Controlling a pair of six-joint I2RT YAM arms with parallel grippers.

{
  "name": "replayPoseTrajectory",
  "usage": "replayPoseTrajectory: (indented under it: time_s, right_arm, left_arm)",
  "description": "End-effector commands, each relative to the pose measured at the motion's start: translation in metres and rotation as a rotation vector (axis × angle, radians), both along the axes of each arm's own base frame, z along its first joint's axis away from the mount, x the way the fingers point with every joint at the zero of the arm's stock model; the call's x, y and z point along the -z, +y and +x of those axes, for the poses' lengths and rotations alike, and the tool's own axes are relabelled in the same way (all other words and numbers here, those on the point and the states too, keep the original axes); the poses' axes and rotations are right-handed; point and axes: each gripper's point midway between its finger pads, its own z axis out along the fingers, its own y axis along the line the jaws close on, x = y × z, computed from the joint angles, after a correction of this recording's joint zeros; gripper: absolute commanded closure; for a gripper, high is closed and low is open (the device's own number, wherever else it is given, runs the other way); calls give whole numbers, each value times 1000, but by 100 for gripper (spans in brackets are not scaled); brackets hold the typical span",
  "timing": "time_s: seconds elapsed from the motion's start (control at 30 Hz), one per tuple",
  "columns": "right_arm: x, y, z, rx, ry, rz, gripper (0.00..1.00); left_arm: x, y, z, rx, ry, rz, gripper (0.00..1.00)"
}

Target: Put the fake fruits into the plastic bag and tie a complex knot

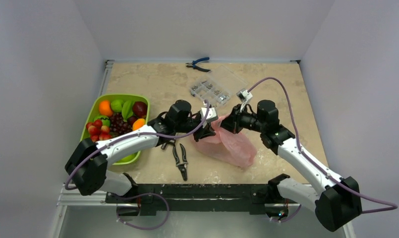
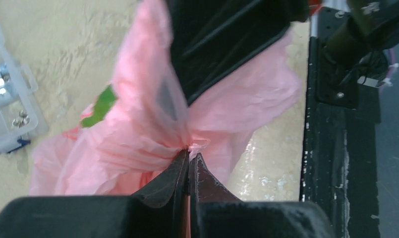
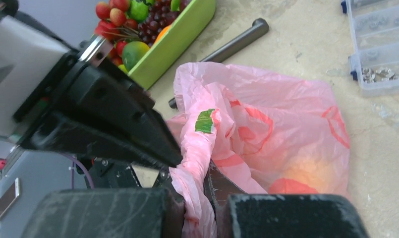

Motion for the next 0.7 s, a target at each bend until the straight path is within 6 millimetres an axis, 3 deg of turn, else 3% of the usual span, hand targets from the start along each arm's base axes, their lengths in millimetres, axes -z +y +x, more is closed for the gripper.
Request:
replayPoseTrajectory:
  time_s: [0.0,0.23,0.5,0.57,0.67]
  right_arm:
    - [-16,-5,4,41,-97,20,100]
    - [-5,-5,-7,2,-96,10,100]
    - [-8,-3,-3,9,-97,29,100]
    - [-10,-1,-5,-2,-100,39,100]
    - [-14,0,-10,-28,-109,52,100]
  left_arm:
    - [35,15,26,-144,131,64,100]
    - [29,14,54,-224,266,-43,100]
    - [31,-4,15,-84,209,-17,100]
    - [42,-5,16,-115,234,19,100]
    - [57,-7,35,-206,291,56,100]
